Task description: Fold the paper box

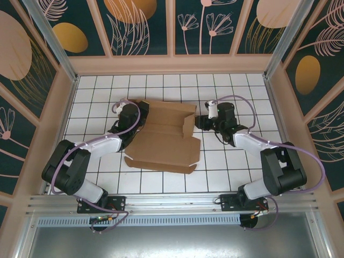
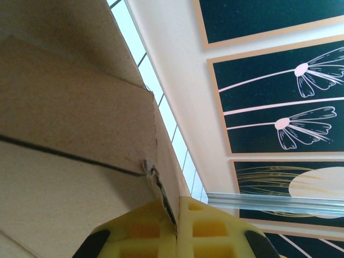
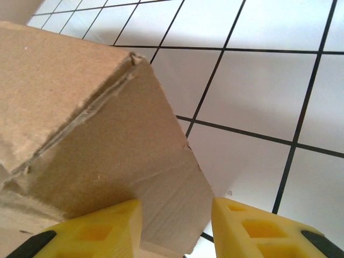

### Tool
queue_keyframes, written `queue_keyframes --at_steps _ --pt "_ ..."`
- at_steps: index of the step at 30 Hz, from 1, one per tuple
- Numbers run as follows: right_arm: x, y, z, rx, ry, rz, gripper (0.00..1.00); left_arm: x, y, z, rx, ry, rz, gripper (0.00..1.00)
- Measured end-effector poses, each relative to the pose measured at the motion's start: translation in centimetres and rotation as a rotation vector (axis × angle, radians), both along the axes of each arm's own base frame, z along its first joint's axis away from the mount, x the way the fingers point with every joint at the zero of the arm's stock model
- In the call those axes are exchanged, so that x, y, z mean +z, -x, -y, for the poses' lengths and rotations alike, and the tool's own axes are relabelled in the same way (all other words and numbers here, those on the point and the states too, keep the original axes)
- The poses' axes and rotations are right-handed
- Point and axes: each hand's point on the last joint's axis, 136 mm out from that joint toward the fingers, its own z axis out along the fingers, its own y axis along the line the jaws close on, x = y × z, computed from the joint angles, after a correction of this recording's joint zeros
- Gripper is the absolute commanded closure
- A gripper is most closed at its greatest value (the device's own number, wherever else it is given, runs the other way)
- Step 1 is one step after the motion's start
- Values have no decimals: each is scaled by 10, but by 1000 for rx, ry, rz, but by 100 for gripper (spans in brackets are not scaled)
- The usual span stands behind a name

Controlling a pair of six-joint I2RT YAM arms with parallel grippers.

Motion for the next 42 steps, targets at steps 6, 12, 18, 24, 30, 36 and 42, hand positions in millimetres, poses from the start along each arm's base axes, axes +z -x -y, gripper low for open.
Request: queue_keyframes --at_steps 6,12,18,24,30,36,42 --pt "7 25 -11 38 135 167 66 -1 8 -8 1 -9 25 100" --pt "11 30 -12 52 182 239 65 -2 15 -9 -13 -5 59 100" --pt "8 37 -20 62 212 275 57 -2 21 -11 -22 -5 83 100" --pt "8 35 -22 53 214 292 49 -1 25 -12 -31 -10 92 100" --pt "7 32 -26 54 212 309 45 -1 26 -12 -35 -15 89 100" --pt "-9 28 -28 53 239 282 45 -1 26 -12 -35 -15 87 100" --pt "-30 18 -31 36 281 236 44 -1 28 -13 -35 -18 82 100"
